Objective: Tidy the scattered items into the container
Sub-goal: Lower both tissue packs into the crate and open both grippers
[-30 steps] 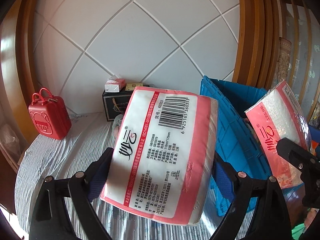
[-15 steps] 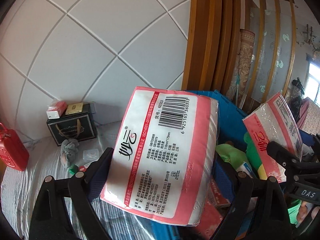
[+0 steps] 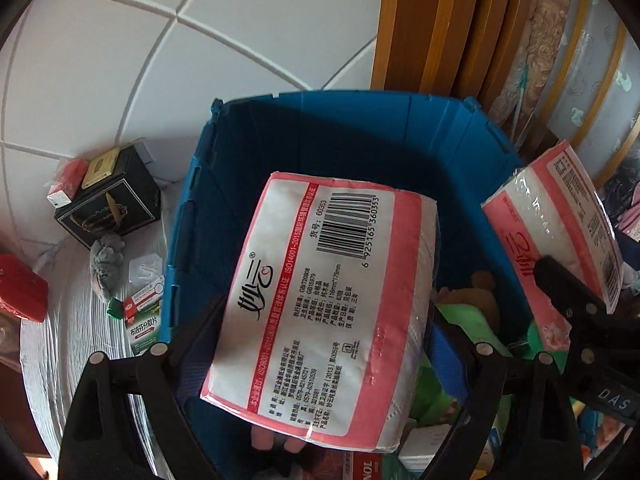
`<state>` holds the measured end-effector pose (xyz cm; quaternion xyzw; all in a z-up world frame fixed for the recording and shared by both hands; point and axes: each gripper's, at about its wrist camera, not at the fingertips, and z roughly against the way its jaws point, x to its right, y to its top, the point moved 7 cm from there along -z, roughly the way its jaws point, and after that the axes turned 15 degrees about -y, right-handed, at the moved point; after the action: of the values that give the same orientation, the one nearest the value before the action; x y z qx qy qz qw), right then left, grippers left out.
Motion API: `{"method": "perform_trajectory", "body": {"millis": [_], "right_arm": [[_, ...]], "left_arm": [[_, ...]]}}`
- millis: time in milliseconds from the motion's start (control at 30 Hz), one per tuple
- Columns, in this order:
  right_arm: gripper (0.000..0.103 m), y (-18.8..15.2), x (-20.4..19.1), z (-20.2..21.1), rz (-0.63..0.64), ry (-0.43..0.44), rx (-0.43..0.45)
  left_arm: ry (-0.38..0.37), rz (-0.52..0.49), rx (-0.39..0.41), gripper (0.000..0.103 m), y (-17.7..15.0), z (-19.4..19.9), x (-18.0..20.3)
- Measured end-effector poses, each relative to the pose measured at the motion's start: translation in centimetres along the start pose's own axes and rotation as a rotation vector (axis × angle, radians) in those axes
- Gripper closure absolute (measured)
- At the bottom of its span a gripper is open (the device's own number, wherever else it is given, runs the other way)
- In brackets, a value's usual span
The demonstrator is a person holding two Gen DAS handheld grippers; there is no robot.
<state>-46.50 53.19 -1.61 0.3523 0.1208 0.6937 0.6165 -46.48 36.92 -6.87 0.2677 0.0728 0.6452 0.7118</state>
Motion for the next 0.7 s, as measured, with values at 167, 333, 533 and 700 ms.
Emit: {"method": "perform_trajectory", "body": {"millis": [167,333,533,700], "right_arm": [[0.005,-2.0,-2.1,-6.8,0.042,0.045,-0.167],[0.005,-3.9,-3.1,-9.6,0.121,-0.014,-0.265],[0.006,-6.7,-4.0,-12.0,0.188,-0.013,-0.373],[0.005,-7.2,-3.8,-11.8,0.192,-0.026,-0.38]], "left_arm": [[0.019,0.015,-0.124,0.011,-1.5,-5.5,-1.5],[0.085,-0.059,-0.134,0.01,-2.6,-7.5,-1.1],[0.138,-0.128,-0.122,0.01,-3.0,-7.5,-0.8],[0.115,-0.122,-0.092,0.01,-2.9,-6.4,-0.6]]}}
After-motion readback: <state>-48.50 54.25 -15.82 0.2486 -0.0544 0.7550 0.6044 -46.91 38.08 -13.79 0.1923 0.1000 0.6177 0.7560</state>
